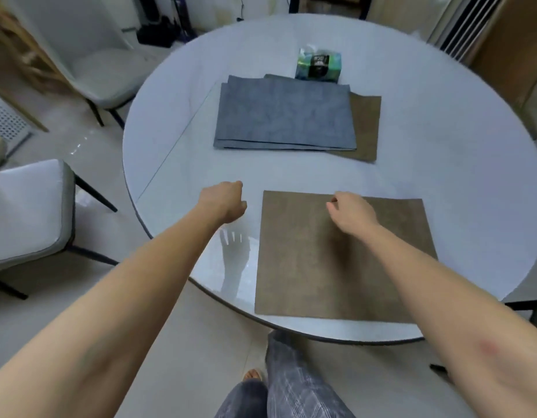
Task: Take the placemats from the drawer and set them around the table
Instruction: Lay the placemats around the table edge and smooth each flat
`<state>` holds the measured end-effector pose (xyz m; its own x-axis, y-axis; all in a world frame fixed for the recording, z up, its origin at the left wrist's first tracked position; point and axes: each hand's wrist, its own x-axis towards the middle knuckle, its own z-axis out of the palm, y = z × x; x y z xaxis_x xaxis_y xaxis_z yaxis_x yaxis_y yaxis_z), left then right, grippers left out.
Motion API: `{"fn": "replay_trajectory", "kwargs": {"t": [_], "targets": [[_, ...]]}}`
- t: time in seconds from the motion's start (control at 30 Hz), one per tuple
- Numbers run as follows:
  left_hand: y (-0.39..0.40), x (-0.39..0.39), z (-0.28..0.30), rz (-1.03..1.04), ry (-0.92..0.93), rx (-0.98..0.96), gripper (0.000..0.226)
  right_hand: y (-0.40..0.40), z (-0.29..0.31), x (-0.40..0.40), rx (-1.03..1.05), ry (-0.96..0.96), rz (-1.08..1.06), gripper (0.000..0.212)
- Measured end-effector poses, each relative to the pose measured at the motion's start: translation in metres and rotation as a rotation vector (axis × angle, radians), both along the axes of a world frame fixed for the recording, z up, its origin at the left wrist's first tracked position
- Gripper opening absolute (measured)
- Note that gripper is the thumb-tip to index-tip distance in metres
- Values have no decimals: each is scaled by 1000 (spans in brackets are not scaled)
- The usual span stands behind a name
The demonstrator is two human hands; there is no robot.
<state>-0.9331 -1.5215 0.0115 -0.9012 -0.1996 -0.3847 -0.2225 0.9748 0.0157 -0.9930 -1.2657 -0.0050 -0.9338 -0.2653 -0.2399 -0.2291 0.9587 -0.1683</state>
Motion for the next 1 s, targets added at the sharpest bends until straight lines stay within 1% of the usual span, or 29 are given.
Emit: {"fn": "replay_trajectory", "kwargs": {"t": [0.17,0.3,0.37,0.5,0.6,0.67,0.7,0.8,0.83,0.93,1.0], "targets": [[-2,-74,13,-63,96,-4,47,-29,12,-96,-29,59,78,36],[-3,-135,-9,-85,85,12,58,-56,-4,-174,22,73,188,35],[-4,-162,-27,-74,71,26,62,-64,-17,-206,32,50,216,44],[-11,-207,-54,-72,54,44,66,-75,-48,-250,59,-82,244,73],[-17,-235,-71,-62,30,43,69,-78,-70,-271,112,-156,288,82],[-18,-251,-79,-53,21,65,71,-79,-84,-278,147,-165,333,79],[-18,-257,-82,-49,19,77,72,-79,-89,-279,166,-140,355,75],[-17,-272,-92,-60,18,87,75,-80,-96,-280,279,6,488,57],[-17,-275,-95,-66,13,86,76,-80,-94,-280,285,44,525,52],[-19,-279,-97,-94,11,56,77,-77,-82,-283,149,146,547,40],[-22,-276,-95,-133,57,20,69,-71,-75,-280,39,169,530,34]]}}
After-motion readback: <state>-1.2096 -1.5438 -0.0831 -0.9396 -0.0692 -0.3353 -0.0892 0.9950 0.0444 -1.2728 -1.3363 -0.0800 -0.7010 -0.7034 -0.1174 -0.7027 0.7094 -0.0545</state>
